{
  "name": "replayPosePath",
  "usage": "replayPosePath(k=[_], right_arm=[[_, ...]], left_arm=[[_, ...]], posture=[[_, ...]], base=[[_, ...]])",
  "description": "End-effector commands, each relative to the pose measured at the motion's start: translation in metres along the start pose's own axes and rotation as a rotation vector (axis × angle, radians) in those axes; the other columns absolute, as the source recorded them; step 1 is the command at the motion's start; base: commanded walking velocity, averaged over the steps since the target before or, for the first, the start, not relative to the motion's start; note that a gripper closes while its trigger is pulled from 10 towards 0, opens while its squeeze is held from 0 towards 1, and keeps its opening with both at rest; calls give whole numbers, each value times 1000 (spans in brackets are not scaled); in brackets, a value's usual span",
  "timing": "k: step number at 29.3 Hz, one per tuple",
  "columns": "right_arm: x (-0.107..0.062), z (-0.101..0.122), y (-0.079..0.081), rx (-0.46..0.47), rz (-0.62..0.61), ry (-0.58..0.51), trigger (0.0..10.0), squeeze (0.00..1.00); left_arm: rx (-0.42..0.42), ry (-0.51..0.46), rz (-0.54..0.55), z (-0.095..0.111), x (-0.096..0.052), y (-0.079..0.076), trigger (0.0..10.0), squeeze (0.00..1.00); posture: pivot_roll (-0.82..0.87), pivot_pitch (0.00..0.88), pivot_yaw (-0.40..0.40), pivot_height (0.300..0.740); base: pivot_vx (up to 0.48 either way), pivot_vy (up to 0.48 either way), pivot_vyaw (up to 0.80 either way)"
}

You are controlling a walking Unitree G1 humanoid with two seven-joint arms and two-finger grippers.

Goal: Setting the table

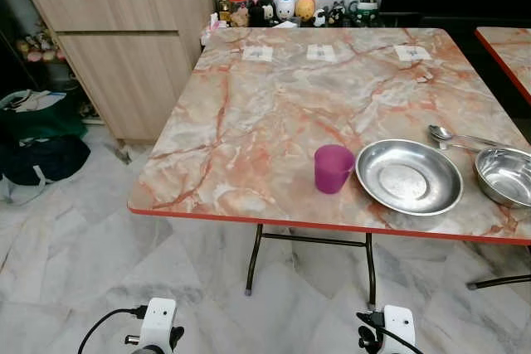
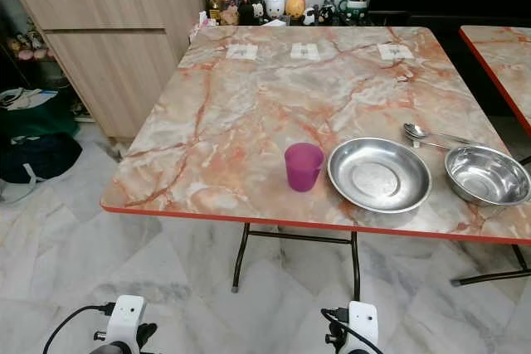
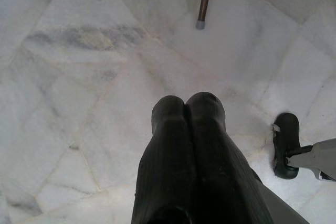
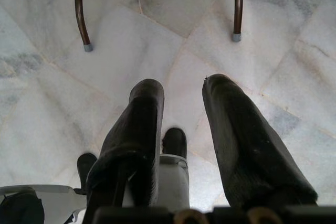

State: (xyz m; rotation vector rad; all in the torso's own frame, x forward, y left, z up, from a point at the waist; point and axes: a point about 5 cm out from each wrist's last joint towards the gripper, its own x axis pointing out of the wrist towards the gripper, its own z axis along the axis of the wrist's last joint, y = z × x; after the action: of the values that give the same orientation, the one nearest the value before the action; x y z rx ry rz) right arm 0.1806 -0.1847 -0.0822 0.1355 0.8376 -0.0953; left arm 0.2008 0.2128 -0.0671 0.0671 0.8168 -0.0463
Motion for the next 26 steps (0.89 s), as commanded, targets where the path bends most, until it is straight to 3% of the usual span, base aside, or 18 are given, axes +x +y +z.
replayPosePath(k=[1,23,24,26], right_arm=[[-1,-4,0,11,-5,7,10000,0],[0,-1,3,13,-1,-10,10000,0],[1,5,5,19,2,-33,10000,0],[1,5,5,19,2,-33,10000,0]], left_arm=[[-3,9,3,-5,-2,1,10000,0],[-15,-39,19,2,-1,4,10000,0],[-35,-117,33,13,-1,6,10000,0],[-35,-117,33,13,-1,6,10000,0]], posture=[[-10,52,19,740],[-7,54,19,740],[-12,56,19,740],[-12,56,19,740]], base=[[0,0,0],[0,0,0],[0,0,0],[0,0,0]])
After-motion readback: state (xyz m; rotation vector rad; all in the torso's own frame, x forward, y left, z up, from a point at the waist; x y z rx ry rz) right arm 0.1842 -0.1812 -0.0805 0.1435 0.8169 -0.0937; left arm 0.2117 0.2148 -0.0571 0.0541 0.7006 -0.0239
